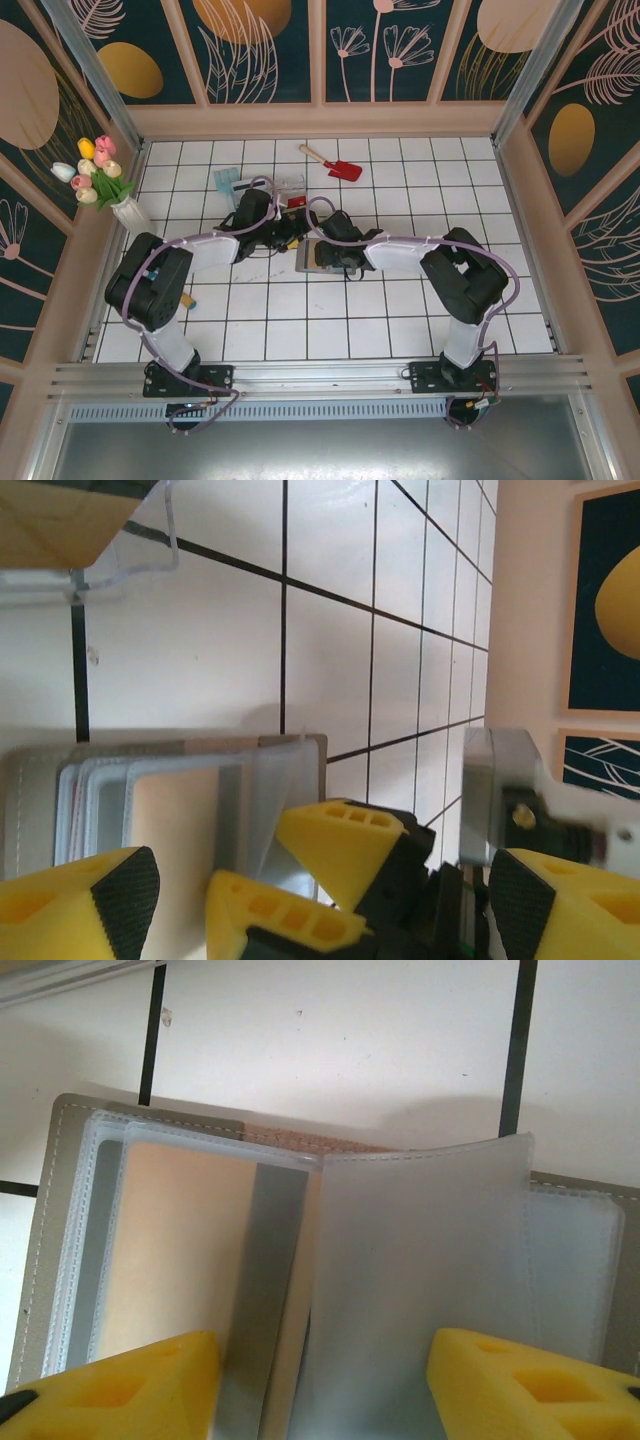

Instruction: Take the credit cards out of the card holder

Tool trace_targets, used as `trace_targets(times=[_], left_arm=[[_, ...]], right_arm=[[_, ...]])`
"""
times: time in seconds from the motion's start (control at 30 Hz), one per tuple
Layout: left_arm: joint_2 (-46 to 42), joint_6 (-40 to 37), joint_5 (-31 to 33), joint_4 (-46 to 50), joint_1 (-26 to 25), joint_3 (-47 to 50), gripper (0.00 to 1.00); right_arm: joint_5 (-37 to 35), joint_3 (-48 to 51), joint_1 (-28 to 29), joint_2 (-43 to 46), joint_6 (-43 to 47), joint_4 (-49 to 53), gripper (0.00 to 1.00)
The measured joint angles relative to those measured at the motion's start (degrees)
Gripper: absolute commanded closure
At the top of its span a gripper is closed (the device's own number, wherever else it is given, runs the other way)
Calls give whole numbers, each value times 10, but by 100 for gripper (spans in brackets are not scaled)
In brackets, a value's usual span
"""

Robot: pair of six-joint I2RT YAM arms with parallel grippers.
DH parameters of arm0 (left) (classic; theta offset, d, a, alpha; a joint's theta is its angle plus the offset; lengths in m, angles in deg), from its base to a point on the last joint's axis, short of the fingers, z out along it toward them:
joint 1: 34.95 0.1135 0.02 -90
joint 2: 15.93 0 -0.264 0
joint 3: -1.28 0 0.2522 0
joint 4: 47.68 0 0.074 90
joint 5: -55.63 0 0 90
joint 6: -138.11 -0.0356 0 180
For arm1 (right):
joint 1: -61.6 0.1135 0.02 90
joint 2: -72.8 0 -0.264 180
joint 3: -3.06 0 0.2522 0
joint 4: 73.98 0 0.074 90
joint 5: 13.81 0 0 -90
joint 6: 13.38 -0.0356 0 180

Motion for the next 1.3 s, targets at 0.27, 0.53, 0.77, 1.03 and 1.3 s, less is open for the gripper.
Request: trace_targets(times=[0.27, 0.53, 0.77, 1.03, 1.3], left_arm=[[64, -46, 5, 78, 0, -73, 16], [71, -69, 0, 106, -5, -78, 18], [82, -92, 10, 142, -12, -100, 19], [92, -120, 16, 171, -16, -116, 20], [96, -162, 0, 196, -16, -130, 21]], right_arm=[[-2, 2, 0, 0, 2, -5, 41], [-2, 5, 0, 0, 2, -10, 41], [-3, 6, 0, 0, 2, -13, 41], [-2, 10, 0, 1, 2, -21, 42], [-1, 22, 0, 5, 12, -40, 40]])
